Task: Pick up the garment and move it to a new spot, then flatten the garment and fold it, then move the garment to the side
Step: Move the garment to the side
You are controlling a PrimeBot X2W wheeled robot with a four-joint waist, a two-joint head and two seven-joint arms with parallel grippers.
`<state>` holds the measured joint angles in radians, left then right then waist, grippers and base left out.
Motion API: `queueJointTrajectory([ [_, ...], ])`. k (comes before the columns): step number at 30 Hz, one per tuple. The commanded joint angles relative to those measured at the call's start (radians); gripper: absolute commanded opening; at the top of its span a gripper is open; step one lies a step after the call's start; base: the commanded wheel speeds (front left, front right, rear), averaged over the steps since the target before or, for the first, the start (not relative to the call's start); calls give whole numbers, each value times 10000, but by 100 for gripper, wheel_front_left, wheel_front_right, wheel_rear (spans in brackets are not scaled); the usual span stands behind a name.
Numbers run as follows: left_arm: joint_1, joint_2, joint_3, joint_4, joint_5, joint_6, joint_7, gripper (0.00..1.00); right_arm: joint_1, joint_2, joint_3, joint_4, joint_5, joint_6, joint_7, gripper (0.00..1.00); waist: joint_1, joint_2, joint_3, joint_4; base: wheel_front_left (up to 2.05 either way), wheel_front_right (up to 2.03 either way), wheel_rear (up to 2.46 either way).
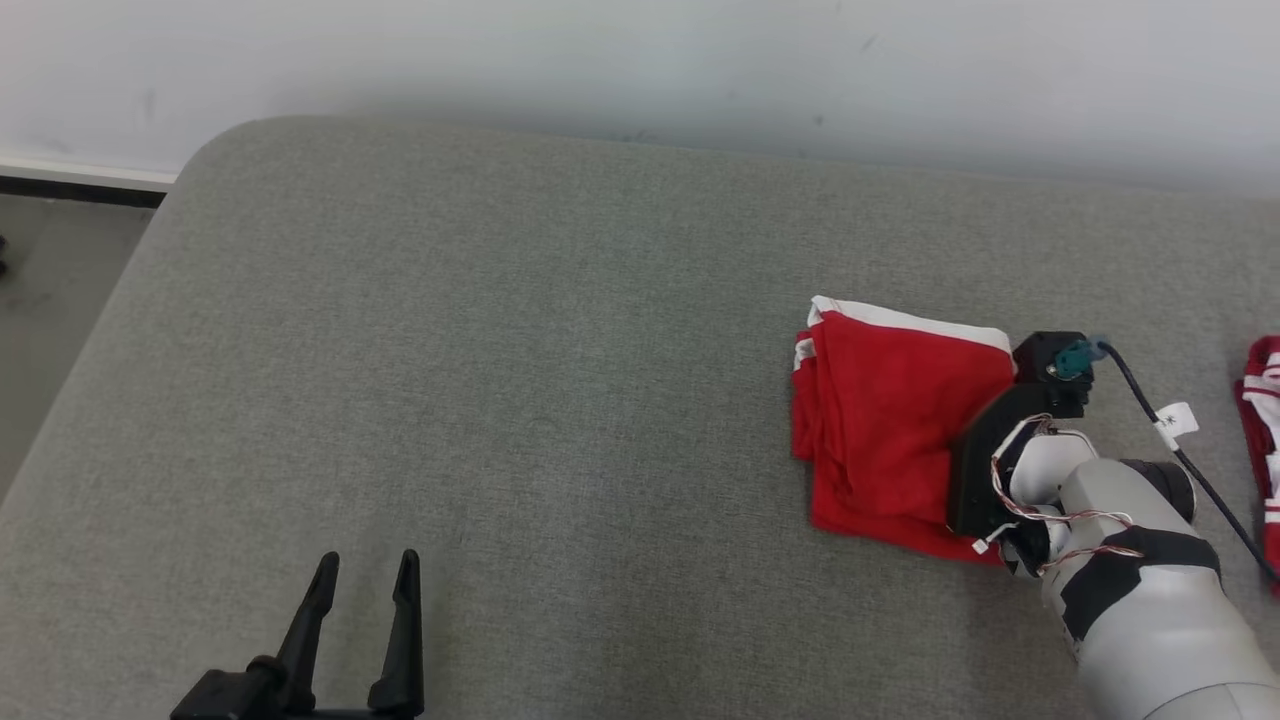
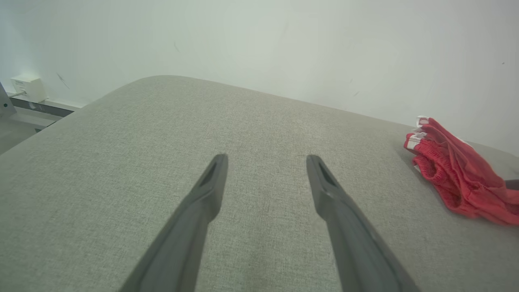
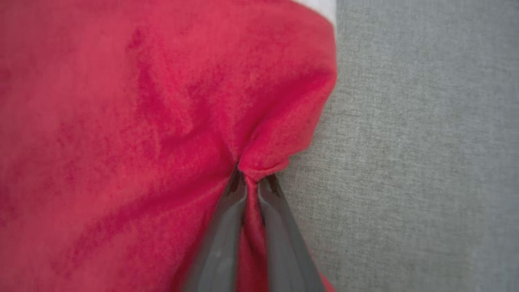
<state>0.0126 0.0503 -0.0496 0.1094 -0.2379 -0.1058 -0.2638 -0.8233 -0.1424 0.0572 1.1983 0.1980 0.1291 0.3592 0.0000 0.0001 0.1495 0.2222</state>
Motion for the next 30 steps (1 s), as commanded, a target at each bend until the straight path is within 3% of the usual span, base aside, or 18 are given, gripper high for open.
queueJointTrajectory([
  [1,8,1,33,2,-22,17,0,100,373,110,168,272,-111,22,258,0,0,-1,-159,-269,0,0,0],
  [10,313,1,267,-211,-181,134,-2,100,-349,-51,3396,-1189,460,24,494,0,0,-1,-554,-1887,0,0,0],
  [17,234,6,431,-437,-113,196,0,100,-911,-1436,6226,-3289,2270,12,754,0,0,-1,-249,-3359,0,0,0],
  [23,-69,6,517,-494,127,98,-2,100,-1482,-2602,7279,-4213,3449,12,630,0,0,-1,249,-4262,0,0,0],
  [30,-412,9,704,-442,487,-75,0,100,-2211,-3335,7698,-3976,3759,12,-174,0,0,-1,943,-4940,0,0,0],
])
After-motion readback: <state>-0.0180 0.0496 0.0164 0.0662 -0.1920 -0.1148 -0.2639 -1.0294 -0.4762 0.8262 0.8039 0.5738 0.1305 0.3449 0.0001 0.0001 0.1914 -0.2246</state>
